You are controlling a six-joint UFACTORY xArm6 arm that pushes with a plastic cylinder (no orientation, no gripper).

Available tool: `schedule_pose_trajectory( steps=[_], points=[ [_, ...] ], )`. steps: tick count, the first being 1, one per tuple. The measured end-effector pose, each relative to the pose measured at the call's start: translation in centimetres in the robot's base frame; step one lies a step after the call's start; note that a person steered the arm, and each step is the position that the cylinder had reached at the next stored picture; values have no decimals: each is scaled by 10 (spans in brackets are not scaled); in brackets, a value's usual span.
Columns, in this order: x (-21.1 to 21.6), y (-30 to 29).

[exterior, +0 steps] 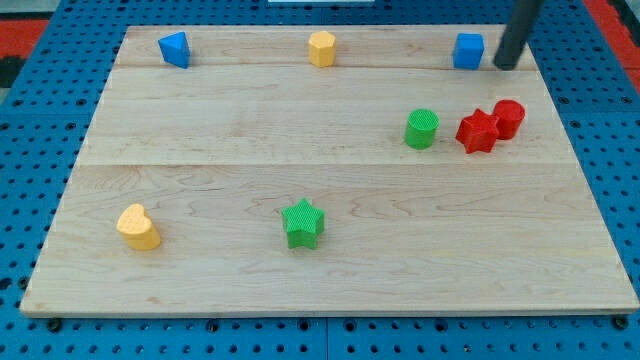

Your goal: Push the blue cube to yellow hexagon

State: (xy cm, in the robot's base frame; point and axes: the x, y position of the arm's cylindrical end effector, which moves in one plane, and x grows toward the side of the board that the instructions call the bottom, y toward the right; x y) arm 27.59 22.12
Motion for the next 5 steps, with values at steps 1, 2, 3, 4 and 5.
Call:
schedule_pose_trajectory(
  steps=[1, 2, 3, 4, 5],
  points=[
    [-4, -34],
    [-5, 34],
    [-23, 30],
    [-33, 12],
    [-32, -52]
  ],
)
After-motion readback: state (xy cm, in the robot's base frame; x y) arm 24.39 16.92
